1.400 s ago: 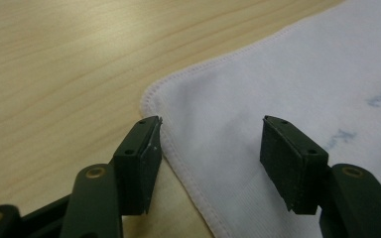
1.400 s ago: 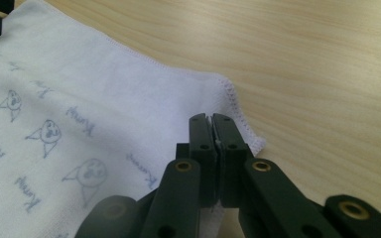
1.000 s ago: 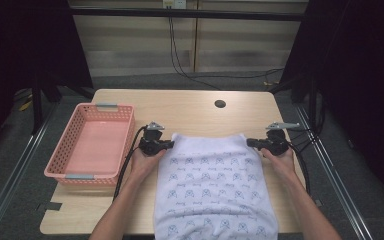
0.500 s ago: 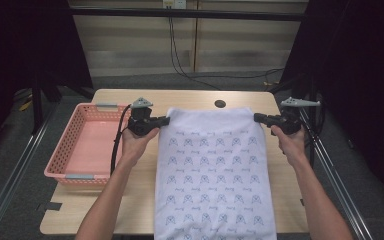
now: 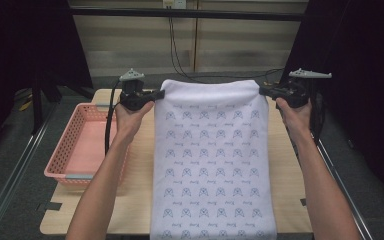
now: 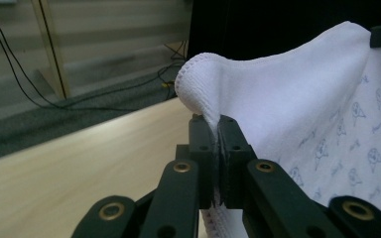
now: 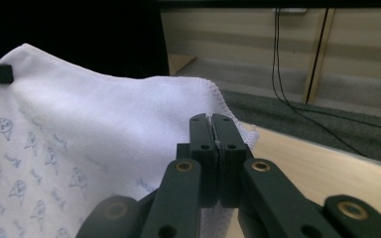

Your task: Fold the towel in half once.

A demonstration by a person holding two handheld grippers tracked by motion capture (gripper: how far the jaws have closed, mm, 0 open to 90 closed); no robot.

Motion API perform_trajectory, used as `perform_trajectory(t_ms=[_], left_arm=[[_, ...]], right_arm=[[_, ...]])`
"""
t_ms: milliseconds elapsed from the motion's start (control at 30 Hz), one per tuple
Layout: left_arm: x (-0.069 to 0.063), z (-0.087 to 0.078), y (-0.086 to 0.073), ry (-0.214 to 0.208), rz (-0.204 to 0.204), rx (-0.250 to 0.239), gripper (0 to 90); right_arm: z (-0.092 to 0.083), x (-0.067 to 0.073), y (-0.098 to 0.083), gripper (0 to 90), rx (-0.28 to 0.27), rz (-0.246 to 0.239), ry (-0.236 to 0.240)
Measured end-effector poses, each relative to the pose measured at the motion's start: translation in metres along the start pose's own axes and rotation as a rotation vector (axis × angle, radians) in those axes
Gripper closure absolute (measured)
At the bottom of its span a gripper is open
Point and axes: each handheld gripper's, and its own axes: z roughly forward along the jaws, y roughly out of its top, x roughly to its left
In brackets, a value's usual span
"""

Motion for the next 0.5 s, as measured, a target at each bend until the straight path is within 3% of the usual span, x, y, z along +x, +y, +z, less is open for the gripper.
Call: perform_trajectory(t_ms=[67, 133, 300, 500], left_arm=[[-0.003, -0.005, 0.003, -0.012, -0.005, -0.019, 87.1], [-0.008, -0.003, -0.004, -0.015, 0.029, 0.029, 87.1], [-0.017, -0.005, -0.033, -0.047, 0.019, 0.069, 87.1], [-0.038, -0.028, -0.055, -0.087, 0.037, 0.072, 87.0]], right_arm=[[-0.004, 0.0, 0.007, 88.8, -0.019, -0.001, 0.002], [-0.01, 0.001, 0.004, 88.8, -0.033, 0.005, 0.038], [-0.02, 0.008, -0.021, 88.8, 0.013, -0.019, 0.053], [-0.043, 0.029, -0.049, 88.8, 0.053, -0.052, 0.078]])
